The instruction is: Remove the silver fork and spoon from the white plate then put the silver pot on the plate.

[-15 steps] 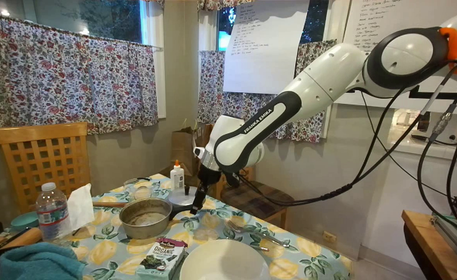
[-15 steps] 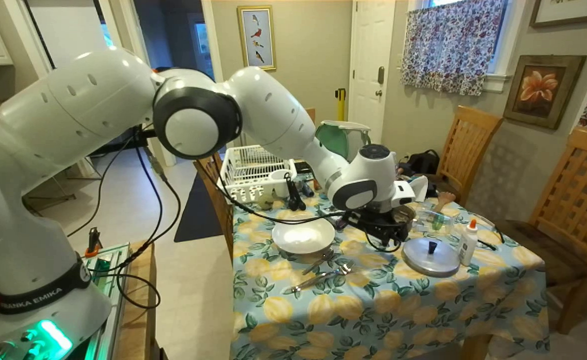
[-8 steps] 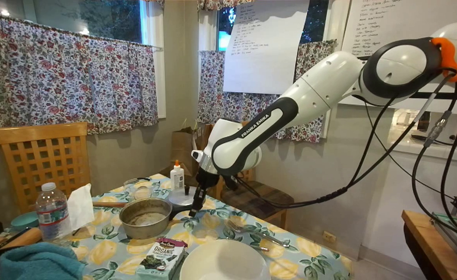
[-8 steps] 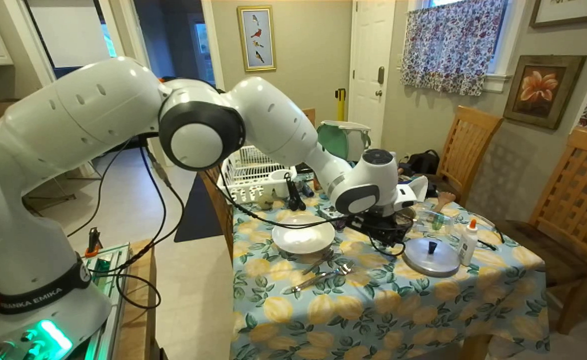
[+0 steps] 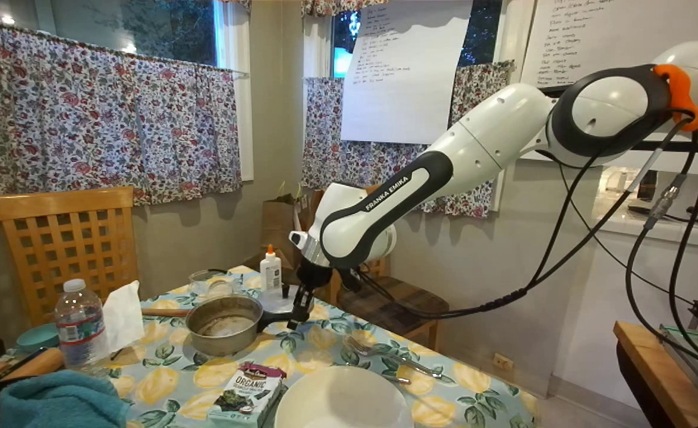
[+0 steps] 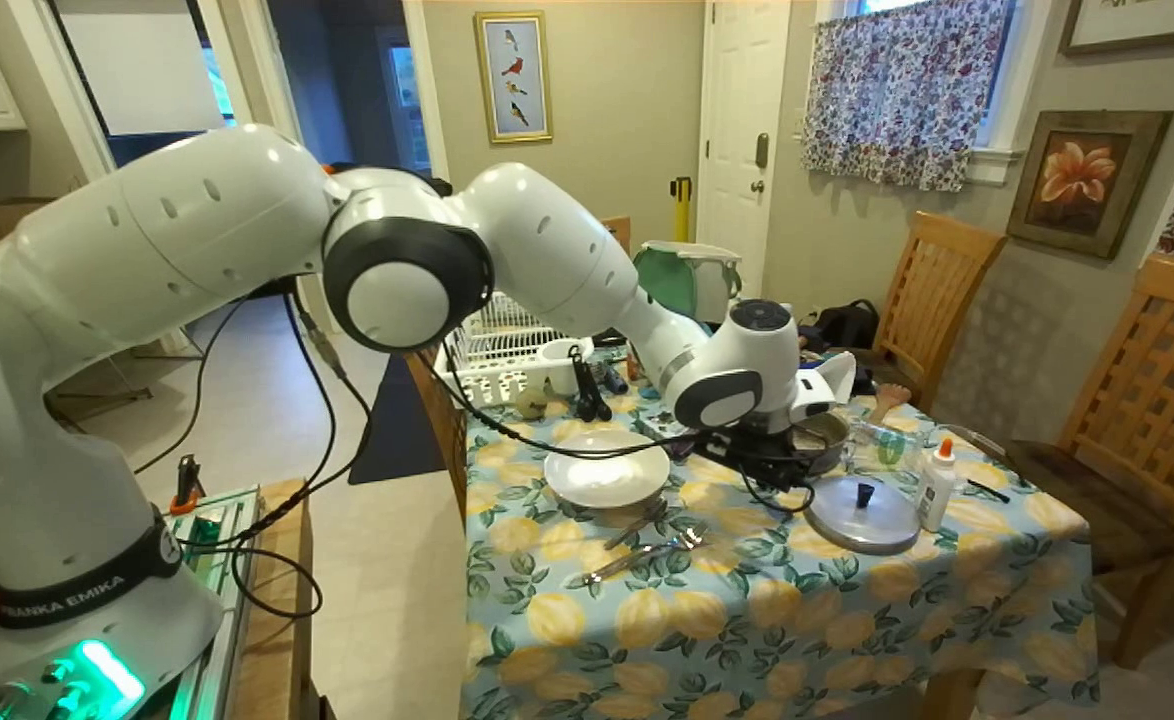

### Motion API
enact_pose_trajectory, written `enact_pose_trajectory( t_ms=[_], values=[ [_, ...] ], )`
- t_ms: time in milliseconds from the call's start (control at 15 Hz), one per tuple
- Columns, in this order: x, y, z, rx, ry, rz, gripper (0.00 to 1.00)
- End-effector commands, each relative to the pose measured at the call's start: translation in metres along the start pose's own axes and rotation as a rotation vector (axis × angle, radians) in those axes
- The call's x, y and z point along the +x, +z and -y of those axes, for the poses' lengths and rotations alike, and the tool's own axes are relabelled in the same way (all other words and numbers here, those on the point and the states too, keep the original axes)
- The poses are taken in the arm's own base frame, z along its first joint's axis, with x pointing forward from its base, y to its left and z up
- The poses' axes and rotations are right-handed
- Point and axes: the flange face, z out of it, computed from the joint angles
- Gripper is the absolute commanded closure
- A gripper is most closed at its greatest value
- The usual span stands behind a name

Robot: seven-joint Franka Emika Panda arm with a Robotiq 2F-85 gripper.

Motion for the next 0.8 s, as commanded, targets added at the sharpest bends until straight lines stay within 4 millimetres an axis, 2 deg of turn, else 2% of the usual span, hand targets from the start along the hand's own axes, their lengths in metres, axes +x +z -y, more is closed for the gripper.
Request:
enact_pose_trajectory(
  t_ms=[0, 200, 733],
  values=[
    [0.004, -0.001, -0.002, 0.017, -0.033, 0.013, 0.94],
    [0.002, 0.0, 0.0, 0.023, -0.064, 0.032, 1.0],
    [-0.002, 0.003, 0.008, 0.052, -0.115, 0.081, 1.0]
  ],
)
